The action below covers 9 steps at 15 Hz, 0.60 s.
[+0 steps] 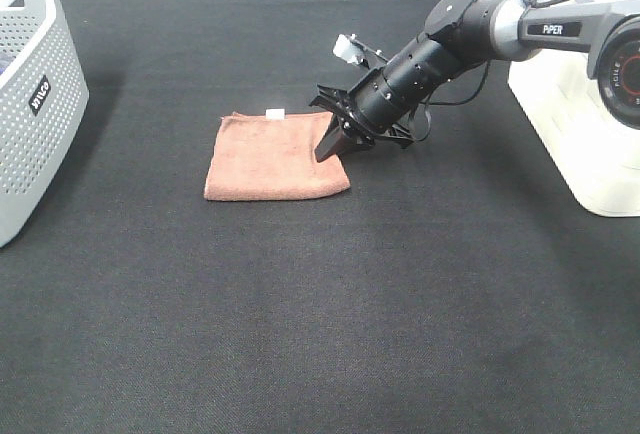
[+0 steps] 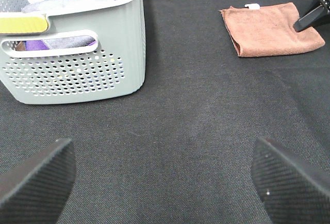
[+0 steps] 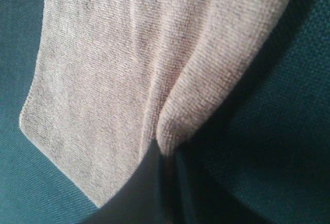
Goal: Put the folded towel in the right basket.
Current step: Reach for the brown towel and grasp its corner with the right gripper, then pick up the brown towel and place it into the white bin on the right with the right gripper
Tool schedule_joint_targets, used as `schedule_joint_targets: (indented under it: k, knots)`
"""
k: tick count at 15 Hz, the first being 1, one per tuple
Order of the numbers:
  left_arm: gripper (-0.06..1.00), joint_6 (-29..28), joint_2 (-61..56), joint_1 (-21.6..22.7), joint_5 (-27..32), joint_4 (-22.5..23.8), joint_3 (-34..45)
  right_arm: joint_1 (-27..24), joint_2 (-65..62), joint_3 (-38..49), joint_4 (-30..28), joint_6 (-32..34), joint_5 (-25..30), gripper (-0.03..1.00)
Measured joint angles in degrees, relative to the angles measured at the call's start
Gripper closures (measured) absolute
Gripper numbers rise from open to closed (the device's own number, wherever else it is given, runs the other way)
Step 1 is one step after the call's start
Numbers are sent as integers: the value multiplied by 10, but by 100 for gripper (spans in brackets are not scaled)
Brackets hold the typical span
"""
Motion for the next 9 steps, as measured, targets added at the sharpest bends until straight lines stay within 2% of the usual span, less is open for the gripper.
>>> schedule_joint_targets:
  k: [2, 6, 9]
  knots:
    - [7, 0, 0, 0, 0, 0, 0, 0, -5, 1, -4, 0, 0, 97]
    - [7, 0, 0, 0, 0, 0, 0, 1, -88, 1, -52, 2, 13, 97]
    - [7, 0, 0, 0, 0, 0, 0, 1, -183, 1, -136, 28, 30, 97]
